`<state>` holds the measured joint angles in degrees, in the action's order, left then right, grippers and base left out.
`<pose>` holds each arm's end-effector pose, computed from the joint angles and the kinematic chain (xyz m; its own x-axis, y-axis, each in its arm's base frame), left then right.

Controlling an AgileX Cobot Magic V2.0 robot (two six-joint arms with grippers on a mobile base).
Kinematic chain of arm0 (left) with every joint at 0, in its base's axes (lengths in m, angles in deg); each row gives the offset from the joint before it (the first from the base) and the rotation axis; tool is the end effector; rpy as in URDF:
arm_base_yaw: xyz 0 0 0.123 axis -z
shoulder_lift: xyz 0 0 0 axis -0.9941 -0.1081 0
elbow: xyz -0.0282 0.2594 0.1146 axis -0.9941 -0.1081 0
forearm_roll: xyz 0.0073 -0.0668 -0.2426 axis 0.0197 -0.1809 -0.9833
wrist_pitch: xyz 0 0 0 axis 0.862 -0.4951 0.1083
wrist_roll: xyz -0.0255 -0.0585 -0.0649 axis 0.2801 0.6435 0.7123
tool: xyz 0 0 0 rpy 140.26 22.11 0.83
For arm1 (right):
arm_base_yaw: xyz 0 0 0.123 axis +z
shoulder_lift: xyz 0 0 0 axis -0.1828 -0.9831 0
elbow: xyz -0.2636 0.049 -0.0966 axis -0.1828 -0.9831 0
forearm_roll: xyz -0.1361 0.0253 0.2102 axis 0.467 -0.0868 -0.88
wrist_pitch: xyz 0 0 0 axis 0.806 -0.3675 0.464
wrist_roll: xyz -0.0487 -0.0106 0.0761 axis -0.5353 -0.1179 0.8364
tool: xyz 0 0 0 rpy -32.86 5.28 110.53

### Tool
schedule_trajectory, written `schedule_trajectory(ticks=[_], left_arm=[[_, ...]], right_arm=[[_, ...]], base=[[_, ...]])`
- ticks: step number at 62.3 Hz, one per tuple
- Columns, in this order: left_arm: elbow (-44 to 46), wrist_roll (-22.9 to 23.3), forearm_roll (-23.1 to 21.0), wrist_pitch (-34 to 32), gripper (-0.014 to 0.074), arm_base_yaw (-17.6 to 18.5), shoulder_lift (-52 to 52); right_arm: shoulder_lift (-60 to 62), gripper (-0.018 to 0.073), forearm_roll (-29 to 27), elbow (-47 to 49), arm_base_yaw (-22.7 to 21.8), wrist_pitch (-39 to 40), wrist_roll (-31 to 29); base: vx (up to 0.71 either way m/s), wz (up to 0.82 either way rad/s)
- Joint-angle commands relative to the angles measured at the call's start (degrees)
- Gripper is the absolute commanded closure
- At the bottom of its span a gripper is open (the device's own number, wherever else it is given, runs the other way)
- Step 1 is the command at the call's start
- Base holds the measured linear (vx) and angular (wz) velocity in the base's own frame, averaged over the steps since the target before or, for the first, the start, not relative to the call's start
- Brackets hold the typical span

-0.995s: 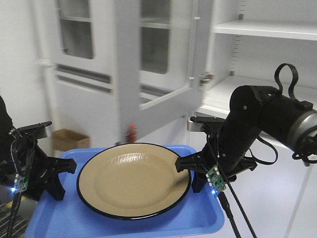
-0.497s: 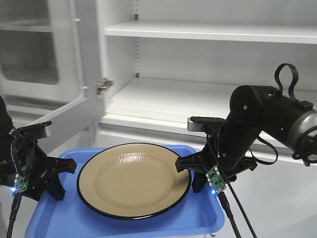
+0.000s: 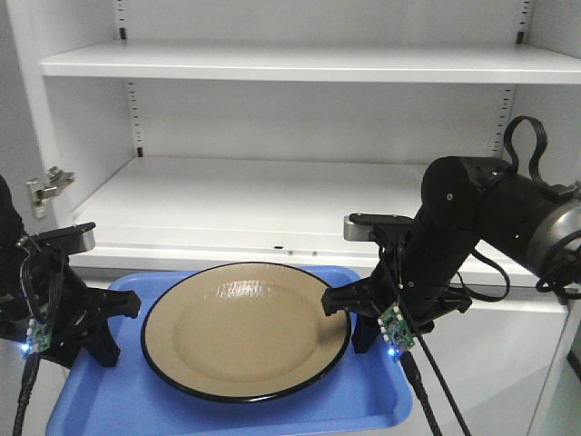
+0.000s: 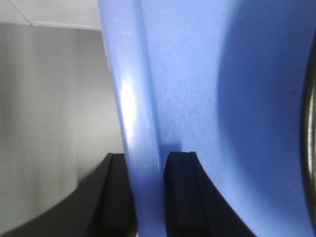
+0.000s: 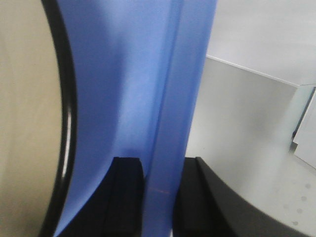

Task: Place disk in tray to left cabinet
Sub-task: 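Hold the tray with both grippers while the base drives to the cabinet, then hold the tray level while approaching the cabinet shelf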

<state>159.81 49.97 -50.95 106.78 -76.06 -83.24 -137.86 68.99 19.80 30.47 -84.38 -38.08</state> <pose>0.3537 -0.0697 0.3198 -0.9651 0.0275 -0.2606 0.0962 0.9623 -0.2546 0.3842 0.1532 0.3125 -0.9274 -0.2176 -0.3042 -0.2778 0.9453 0.1707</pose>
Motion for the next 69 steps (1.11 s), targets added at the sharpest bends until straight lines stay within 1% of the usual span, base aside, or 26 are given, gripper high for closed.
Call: schedule_trajectory(ticks=[1,32,69], left_arm=[[2.06,-0.56,0.74,0.57,0.0596,-0.01,3.43],[2.06,-0.56,0.74,0.57,0.0596,-0.01,3.43],[2.06,-0.56,0.74,0.57,0.0596,-0.01,3.43]], right_arm=[[3.84,0.0564,2.20,1.94,-0.49,-0.97,-1.00],[3.84,0.0564,2.20,1.94,-0.49,-0.97,-1.00],[3.84,0.0564,2.20,1.94,-0.49,-0.93,-1.00]], base=[[0.19,-0.17],[0.18,-0.04],[0.11,-0.04]])
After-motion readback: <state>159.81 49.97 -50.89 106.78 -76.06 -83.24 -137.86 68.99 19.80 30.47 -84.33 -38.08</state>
